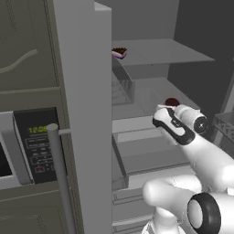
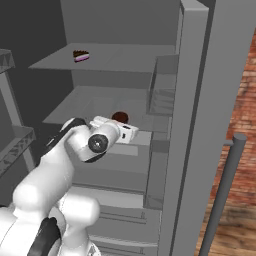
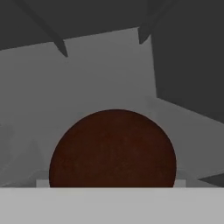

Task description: Take the cake and cupcake from the fridge and place them on the empty tray on the dining counter.

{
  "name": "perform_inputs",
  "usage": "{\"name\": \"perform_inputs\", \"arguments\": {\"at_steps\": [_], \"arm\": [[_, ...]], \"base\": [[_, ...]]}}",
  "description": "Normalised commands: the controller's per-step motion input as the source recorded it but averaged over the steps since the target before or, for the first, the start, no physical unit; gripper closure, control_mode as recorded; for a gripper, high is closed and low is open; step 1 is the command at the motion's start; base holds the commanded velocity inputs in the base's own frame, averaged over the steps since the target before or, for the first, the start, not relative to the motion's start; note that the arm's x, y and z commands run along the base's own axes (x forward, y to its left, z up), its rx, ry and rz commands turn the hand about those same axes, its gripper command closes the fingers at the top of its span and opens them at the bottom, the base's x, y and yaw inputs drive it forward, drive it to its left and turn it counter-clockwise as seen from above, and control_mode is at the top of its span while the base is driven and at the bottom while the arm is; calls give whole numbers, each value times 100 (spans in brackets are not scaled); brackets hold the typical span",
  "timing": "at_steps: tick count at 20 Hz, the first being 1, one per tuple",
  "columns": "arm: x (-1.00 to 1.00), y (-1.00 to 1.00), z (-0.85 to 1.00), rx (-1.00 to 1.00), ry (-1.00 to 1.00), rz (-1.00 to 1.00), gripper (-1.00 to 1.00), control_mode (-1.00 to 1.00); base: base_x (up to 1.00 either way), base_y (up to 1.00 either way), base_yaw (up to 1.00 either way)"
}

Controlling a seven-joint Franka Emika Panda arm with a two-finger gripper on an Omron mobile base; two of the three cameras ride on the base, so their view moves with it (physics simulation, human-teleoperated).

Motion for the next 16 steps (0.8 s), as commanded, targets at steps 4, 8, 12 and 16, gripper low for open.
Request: {"name": "perform_inputs", "arguments": {"at_steps": [4, 8, 12, 16], "arm": [[-100, 2, 100, 0, -5, 0, 100, -100], [-100, 0, 100, 0, -11, 0, 100, -100], [-100, 0, 100, 0, -1, 0, 100, -100], [-100, 0, 100, -1, 4, 0, 100, -100]], "base": [[0, 0, 0], [0, 0, 0], [0, 0, 0], [0, 0, 0]]}}
